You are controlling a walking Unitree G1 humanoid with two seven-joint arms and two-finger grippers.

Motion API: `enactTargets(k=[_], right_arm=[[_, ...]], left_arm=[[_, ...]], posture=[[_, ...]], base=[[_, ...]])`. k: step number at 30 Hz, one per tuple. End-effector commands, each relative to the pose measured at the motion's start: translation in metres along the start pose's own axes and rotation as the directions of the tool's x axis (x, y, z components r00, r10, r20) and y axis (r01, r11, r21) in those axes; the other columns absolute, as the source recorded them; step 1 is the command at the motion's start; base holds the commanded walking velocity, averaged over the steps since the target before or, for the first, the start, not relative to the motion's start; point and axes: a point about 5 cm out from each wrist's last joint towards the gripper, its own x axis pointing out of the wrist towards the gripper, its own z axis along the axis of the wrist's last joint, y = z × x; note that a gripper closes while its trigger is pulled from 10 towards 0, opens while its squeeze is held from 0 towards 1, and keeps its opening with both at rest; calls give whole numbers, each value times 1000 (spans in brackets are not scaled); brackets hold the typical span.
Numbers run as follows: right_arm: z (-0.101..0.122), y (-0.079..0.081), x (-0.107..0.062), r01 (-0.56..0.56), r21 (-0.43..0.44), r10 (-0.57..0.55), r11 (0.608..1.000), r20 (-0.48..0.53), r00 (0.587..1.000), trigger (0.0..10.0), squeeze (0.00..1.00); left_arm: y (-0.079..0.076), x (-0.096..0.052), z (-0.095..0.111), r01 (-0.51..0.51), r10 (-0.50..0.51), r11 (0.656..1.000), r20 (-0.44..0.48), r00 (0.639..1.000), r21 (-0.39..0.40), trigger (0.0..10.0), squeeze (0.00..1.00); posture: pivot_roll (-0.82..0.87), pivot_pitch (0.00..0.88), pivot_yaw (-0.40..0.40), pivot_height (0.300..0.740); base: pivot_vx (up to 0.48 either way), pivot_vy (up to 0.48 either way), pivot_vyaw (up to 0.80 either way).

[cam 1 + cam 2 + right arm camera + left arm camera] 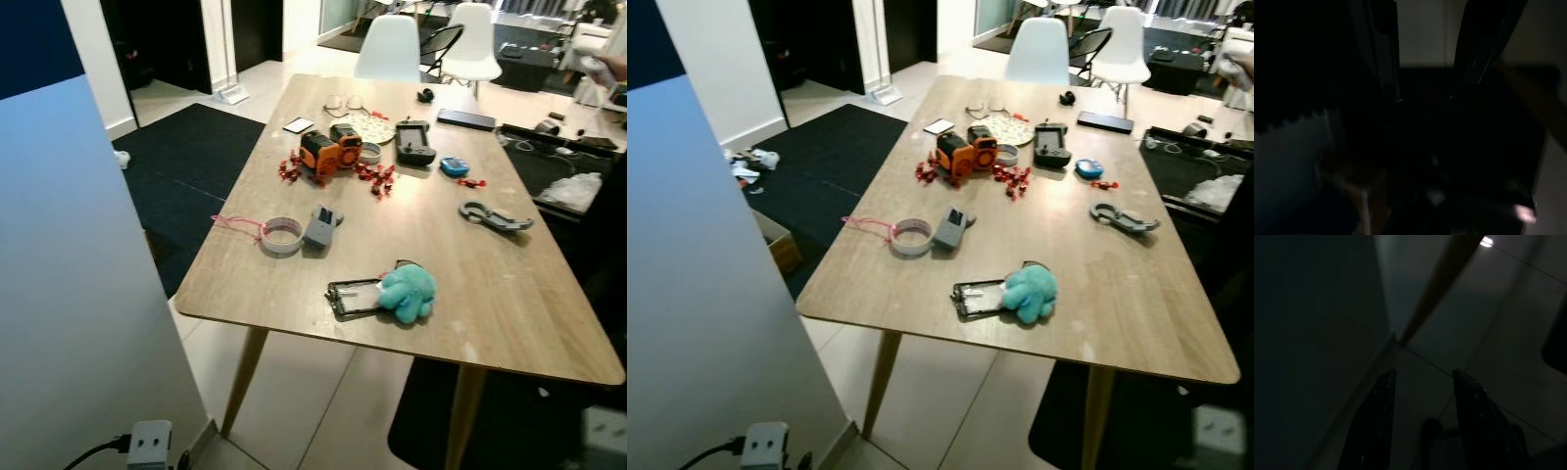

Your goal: Hang keys on a hook

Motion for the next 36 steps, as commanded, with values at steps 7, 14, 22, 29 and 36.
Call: enactTargets(k=[7, 14, 22, 29, 36], right_arm=[[132, 2, 26, -48, 194, -37, 980, 413, 910, 10000, 0], [206, 77, 11, -438, 107, 288, 893, 611, 737, 10000, 0], [164, 104, 10, -514, 34, 437, 857, 479, 761, 10000, 0], [123, 96, 10, -481, 149, 391, 864, 405, 827, 10000, 0], [158, 80, 6, -503, 166, 324, 848, 589, 740, 10000, 0]], left_arm=[[0, -3, -7, 10, -9, 1000, -38, 999, 19, 10000, 0], [2, -5, -14, 0, 1, 1000, -68, 998, 9, 10000, 0], [3, -9, -21, -8, 8, 1000, -101, 995, 1, 10000, 0], [3, -10, -23, -11, 10, 1000, -111, 994, -3, 10000, 0], [7, -9, -22, -7, 8, 1000, -121, 993, 9, 10000, 0]], posture=[[66, 73, -37, 740], [68, 72, -43, 740], [74, 73, -55, 740], [85, 74, -51, 740], [71, 70, -33, 740]], base=[[0, 0, 0], [0, 0, 0], [0, 0, 0], [0, 0, 0], [0, 0, 0]])
